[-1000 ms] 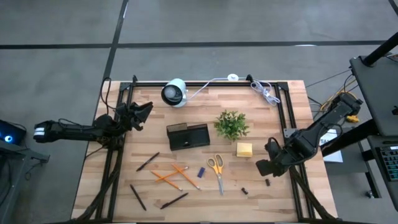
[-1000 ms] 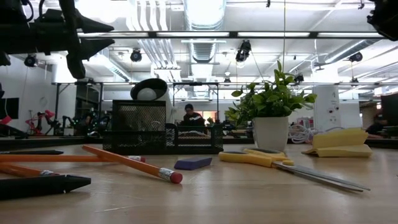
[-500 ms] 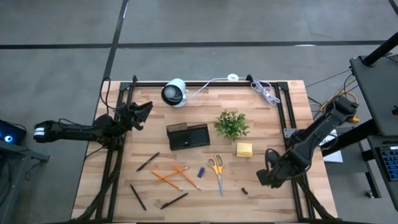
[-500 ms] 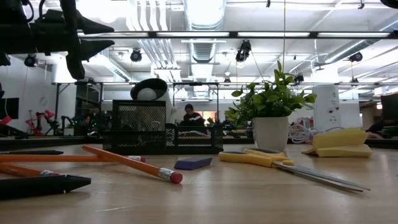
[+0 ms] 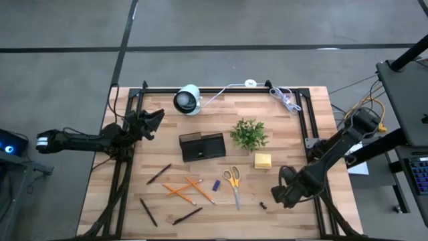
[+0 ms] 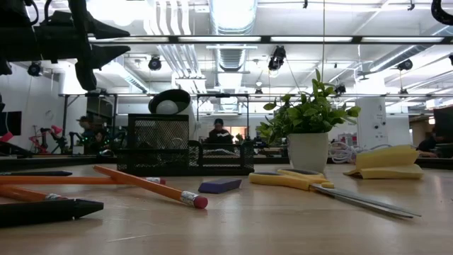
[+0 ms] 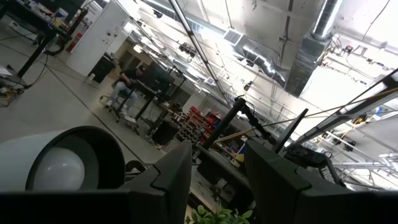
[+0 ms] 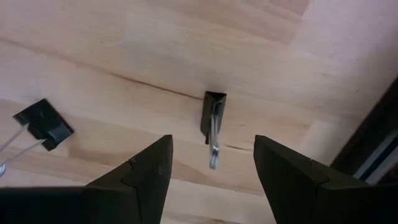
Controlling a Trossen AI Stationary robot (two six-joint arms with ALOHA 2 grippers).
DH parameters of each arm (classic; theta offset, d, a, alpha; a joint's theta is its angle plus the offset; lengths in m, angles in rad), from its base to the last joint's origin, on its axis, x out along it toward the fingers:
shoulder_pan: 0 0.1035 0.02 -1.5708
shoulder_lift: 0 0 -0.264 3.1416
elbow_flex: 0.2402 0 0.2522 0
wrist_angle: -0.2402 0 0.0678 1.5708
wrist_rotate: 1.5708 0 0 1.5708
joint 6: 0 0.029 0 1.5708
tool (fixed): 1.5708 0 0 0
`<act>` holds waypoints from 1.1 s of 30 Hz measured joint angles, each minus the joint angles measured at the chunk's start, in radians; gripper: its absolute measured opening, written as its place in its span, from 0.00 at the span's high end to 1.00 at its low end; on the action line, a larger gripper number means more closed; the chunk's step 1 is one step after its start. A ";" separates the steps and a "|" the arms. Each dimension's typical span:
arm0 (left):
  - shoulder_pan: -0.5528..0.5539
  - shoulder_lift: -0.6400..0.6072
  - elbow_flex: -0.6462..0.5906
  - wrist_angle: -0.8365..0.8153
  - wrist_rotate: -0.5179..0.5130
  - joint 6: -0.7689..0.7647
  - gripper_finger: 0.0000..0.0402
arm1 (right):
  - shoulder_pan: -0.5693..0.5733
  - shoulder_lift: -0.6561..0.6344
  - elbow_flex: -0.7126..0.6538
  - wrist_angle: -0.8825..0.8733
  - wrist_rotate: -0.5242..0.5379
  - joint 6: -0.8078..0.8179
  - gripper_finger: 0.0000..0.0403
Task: Pick and place office supplies into organizer
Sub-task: Put the right binder clip in the black desk organizer
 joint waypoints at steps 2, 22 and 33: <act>0.000 0.000 0.000 0.000 0.000 0.000 0.67 | 0.000 0.014 0.000 0.002 0.000 0.000 0.48; 0.000 0.003 0.000 0.000 0.001 -0.001 0.67 | 0.037 0.063 -0.003 0.005 0.008 0.044 0.48; 0.000 0.009 0.000 0.000 0.001 -0.001 0.67 | 0.037 0.075 -0.010 0.007 0.031 0.049 0.48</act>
